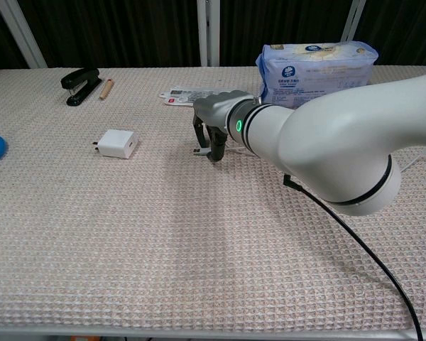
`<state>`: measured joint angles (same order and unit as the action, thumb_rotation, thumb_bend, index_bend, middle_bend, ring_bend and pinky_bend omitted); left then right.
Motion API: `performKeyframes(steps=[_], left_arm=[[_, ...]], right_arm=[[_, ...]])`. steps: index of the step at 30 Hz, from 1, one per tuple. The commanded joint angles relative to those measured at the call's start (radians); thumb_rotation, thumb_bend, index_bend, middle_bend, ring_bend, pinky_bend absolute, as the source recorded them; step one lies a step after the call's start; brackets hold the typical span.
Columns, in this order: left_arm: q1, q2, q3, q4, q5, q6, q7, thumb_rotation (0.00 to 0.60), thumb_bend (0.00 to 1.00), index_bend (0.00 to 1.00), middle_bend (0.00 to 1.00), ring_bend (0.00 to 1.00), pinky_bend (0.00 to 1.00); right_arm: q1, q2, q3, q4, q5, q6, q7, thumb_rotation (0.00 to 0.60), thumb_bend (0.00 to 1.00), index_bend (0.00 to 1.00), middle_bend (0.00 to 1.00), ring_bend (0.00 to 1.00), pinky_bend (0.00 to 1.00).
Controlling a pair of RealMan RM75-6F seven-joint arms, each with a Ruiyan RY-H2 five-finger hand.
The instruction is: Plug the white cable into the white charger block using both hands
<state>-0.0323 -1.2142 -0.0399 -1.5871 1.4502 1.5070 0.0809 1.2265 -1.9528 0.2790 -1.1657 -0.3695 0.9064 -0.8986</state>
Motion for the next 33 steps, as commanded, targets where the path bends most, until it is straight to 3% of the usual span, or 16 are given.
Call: performKeyframes(steps=[1,22,33], left_arm=[[0.000,0.000,0.000,0.001,0.000,0.000,-0.001,0.600,0.23,0.27,0.24,0.05,0.07],[-0.001,-0.002,0.000,0.008,0.004,0.000,-0.003,0.600,0.23,0.27,0.24,0.05,0.07],[-0.054,0.038,-0.012,-0.028,0.048,-0.039,0.029,0.600,0.23,0.27,0.24,0.05,0.07]], right_arm=[[0.001,-0.004,0.002,0.001,-0.001,0.003,-0.002,0.600,0.31,0.48,0.50,0.23,0.13],[-0.016,-0.011,0.004,0.007,-0.034,0.004,0.003,0.600,0.37,0.57,0.55,0.29,0.18],[-0.073,0.093,-0.016,-0.099,-0.153,0.015,0.075,0.600,0.41,0.62,0.59,0.32,0.20]])
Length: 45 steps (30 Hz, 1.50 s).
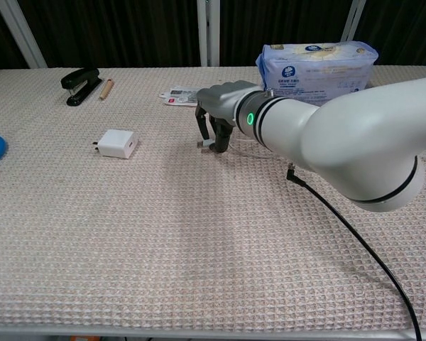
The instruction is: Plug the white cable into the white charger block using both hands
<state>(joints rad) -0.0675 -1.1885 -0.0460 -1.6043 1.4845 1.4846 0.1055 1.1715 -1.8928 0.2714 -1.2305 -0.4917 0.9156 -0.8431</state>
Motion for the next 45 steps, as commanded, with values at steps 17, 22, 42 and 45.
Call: performKeyframes(steps=[17,22,42,45], left_arm=[[-0.351,-0.035,-0.109,-0.004,-0.020,-0.403,-0.080,0.600,0.23,0.27,0.24,0.05,0.08],[-0.438,-0.102,-0.140,0.054,-0.101,-0.516,-0.084,0.600,0.23,0.27,0.24,0.05,0.08],[-0.652,-0.388,-0.148,0.394,-0.268,-0.714,-0.020,0.600,0.25,0.31,0.27,0.05,0.09],[-0.654,-0.404,-0.146,0.407,-0.281,-0.711,-0.022,0.600,0.25,0.31,0.27,0.05,0.09]], right_arm=[[-0.213,0.327,-0.038,-0.308,-0.356,0.015,0.372,0.600,0.41,0.62,0.58,0.32,0.21],[-0.241,0.365,-0.040,-0.318,-0.401,0.010,0.439,0.600,0.41,0.62,0.58,0.32,0.21],[-0.256,0.404,-0.027,-0.325,-0.387,0.011,0.471,0.600,0.41,0.62,0.58,0.32,0.21],[-0.255,0.400,-0.029,-0.319,-0.384,0.008,0.472,0.600,0.41,0.62,0.58,0.32,0.21]])
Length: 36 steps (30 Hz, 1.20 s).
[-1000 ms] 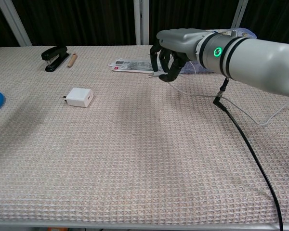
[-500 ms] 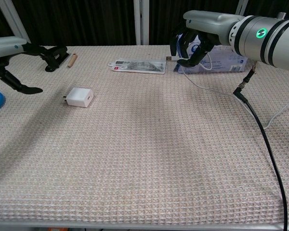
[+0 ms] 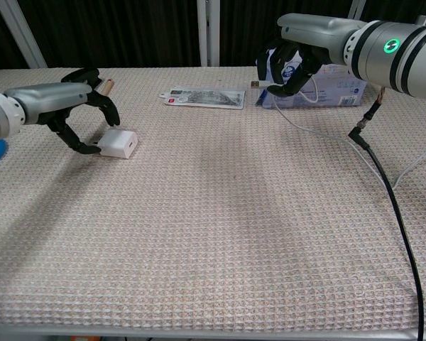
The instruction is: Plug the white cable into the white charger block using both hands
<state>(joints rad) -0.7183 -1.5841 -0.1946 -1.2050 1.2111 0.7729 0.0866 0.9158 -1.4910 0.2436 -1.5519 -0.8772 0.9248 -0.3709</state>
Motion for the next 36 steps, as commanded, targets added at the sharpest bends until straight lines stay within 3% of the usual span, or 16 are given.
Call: performKeyframes(steps=[1,18,25,28,36], left_arm=[[-0.006,-0.014,0.002,0.013,-0.010,-0.001,-0.010,0.600,0.25,0.31,0.27,0.05,0.09],[-0.027,-0.066,0.008,0.094,-0.024,-0.022,-0.091,0.600,0.29,0.36,0.31,0.06,0.09],[-0.021,-0.084,-0.005,0.111,-0.011,-0.002,-0.178,0.600,0.37,0.48,0.44,0.17,0.13],[-0.018,-0.082,-0.011,0.108,0.001,0.001,-0.234,0.600,0.39,0.53,0.49,0.21,0.16],[-0.003,-0.056,-0.021,0.066,0.040,0.061,-0.298,0.600,0.41,0.56,0.53,0.25,0.21]], right_arm=[[0.001,-0.004,-0.001,0.006,0.002,-0.003,0.000,0.600,0.41,0.62,0.58,0.32,0.21],[-0.003,-0.007,-0.005,0.026,0.014,-0.011,0.012,0.600,0.41,0.62,0.58,0.32,0.21],[-0.007,-0.005,-0.012,0.025,0.012,-0.013,0.012,0.600,0.41,0.62,0.58,0.32,0.22],[-0.006,-0.003,-0.016,0.020,0.018,-0.014,0.000,0.600,0.41,0.62,0.58,0.32,0.27],[0.015,0.022,-0.012,-0.033,0.077,-0.070,-0.007,0.600,0.41,0.62,0.58,0.33,0.31]])
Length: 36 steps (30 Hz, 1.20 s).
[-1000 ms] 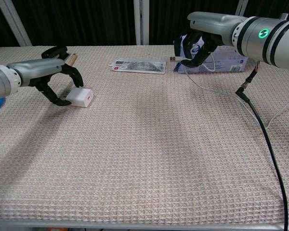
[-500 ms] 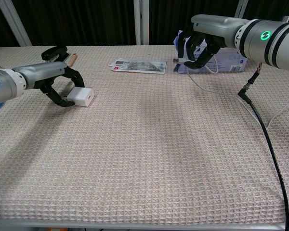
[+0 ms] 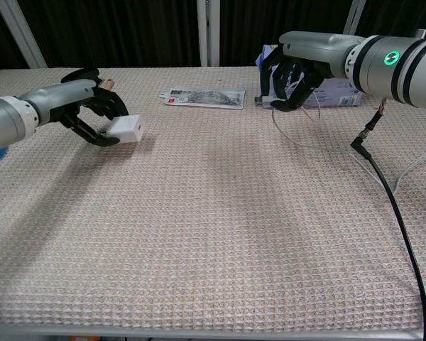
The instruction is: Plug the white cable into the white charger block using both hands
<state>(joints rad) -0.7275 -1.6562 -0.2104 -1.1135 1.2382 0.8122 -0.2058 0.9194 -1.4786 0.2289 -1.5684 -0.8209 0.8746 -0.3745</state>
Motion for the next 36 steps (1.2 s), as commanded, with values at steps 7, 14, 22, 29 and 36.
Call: performKeyframes(steps=[7,14,22,29,36], left_arm=[[0.014,0.066,-0.024,-0.144,-0.009,0.096,0.130,0.600,0.41,0.56,0.53,0.29,0.23],[0.007,0.095,-0.041,-0.252,-0.092,0.113,0.273,0.600,0.41,0.56,0.53,0.29,0.23],[-0.004,0.110,-0.047,-0.337,-0.178,0.132,0.400,0.600,0.41,0.56,0.53,0.29,0.23],[-0.021,0.113,-0.054,-0.382,-0.222,0.142,0.454,0.600,0.41,0.56,0.53,0.29,0.23],[-0.039,0.116,-0.059,-0.413,-0.259,0.147,0.494,0.600,0.41,0.56,0.53,0.29,0.23]], right_arm=[[0.076,-0.010,0.021,-0.039,0.106,-0.027,-0.064,0.600,0.41,0.62,0.59,0.33,0.31],[0.152,-0.082,0.049,-0.003,0.230,-0.005,-0.114,0.600,0.41,0.62,0.59,0.33,0.31],[0.209,-0.160,0.078,0.057,0.299,0.020,-0.130,0.600,0.41,0.62,0.59,0.33,0.31],[0.240,-0.206,0.096,0.098,0.315,0.028,-0.131,0.600,0.41,0.63,0.59,0.33,0.31],[0.254,-0.234,0.106,0.116,0.309,0.040,-0.125,0.600,0.41,0.63,0.59,0.34,0.31]])
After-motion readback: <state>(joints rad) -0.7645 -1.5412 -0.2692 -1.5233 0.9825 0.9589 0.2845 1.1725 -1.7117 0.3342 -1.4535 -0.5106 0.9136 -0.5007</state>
